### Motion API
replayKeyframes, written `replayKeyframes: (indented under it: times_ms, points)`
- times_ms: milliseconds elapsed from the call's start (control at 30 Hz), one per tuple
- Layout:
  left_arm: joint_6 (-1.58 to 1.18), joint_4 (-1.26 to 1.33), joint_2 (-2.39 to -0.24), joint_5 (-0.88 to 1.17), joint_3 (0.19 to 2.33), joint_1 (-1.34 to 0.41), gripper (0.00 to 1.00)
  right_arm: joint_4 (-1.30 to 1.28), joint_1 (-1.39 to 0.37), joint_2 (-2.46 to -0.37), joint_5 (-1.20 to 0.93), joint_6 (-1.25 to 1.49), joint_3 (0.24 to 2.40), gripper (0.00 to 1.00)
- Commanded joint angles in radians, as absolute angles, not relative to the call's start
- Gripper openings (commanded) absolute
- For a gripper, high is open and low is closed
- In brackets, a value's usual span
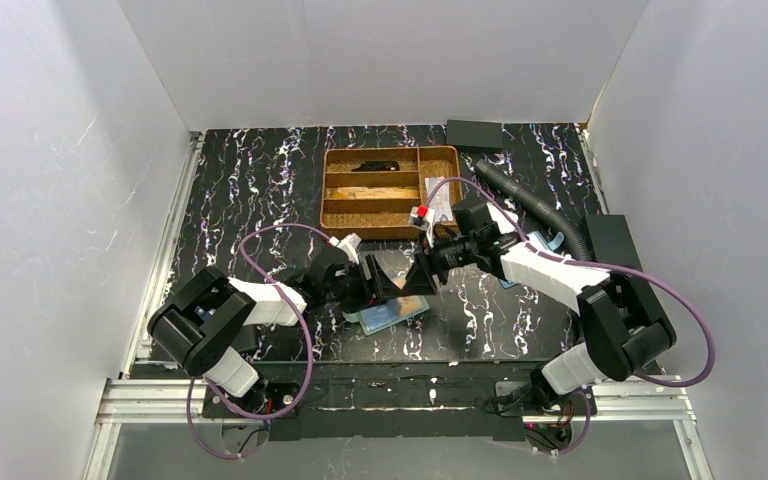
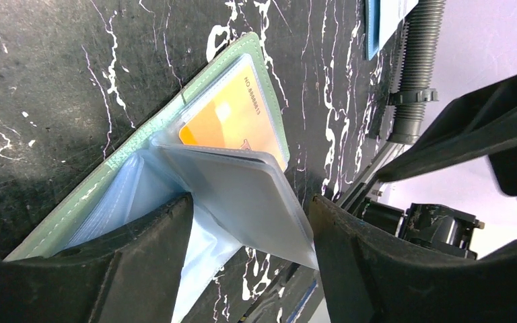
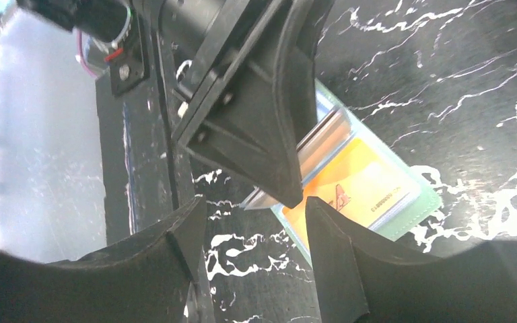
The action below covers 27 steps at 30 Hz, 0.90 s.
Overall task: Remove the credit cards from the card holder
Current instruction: Remove the credit card from the card holder.
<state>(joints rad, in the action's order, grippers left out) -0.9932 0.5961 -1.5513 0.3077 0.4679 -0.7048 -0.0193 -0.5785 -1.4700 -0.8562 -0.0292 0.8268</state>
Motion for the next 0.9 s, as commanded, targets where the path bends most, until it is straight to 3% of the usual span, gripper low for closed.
replayKeyframes:
  times_ms: [0,567,867]
  points:
    - [-0.998,0.478,-1.619,0.314,0.409,-0.703,0.64,-0.136,-0.615,-1.472,-0.892,-0.251,0.823,0.63]
    - [-1.006,0.5,-1.639,0.331,0.411,-0.701,0.65,-0.147,-0.714,-1.538,-0.708,-0.227,0.845,0.57]
    - [-1.007,0.505,-1.642,0.331,0.407,-0.701,0.65,-0.142,-0.718,-1.519,-0.628,-0.209,0.841,0.49]
